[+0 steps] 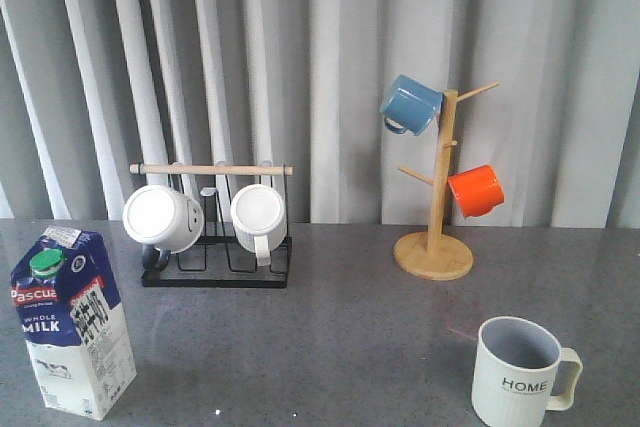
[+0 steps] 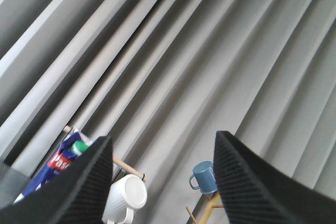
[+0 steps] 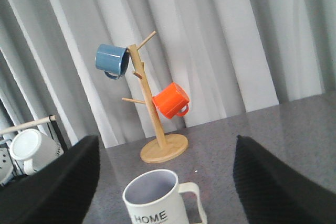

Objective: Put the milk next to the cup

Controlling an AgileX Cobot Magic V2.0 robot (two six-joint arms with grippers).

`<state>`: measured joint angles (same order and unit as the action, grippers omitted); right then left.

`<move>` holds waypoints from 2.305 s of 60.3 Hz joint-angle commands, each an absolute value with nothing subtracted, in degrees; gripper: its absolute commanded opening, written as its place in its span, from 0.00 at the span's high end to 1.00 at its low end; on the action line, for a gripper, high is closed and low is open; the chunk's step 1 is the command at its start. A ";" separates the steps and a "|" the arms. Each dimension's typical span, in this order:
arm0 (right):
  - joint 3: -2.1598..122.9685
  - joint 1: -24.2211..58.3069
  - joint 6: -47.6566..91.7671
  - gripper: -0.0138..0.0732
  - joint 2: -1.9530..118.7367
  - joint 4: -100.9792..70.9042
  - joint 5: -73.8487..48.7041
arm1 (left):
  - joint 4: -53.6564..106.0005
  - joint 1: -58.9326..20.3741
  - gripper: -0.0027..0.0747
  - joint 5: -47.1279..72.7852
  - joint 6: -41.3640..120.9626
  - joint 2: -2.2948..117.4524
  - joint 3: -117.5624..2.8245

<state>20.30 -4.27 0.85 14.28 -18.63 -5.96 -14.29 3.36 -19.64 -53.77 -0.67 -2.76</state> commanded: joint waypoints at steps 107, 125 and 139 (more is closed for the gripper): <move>45.17 -4.11 31.39 0.30 82.78 -31.14 -6.07 | -38.61 3.21 0.41 -8.61 -54.64 22.04 -26.12; 50.70 -2.72 44.21 0.38 90.11 -42.02 -5.18 | -38.61 3.21 0.41 -8.50 -54.64 22.04 -26.12; 54.65 -0.10 52.35 0.85 93.17 -47.78 -6.81 | -38.61 3.21 0.41 -6.52 -54.64 22.04 -26.12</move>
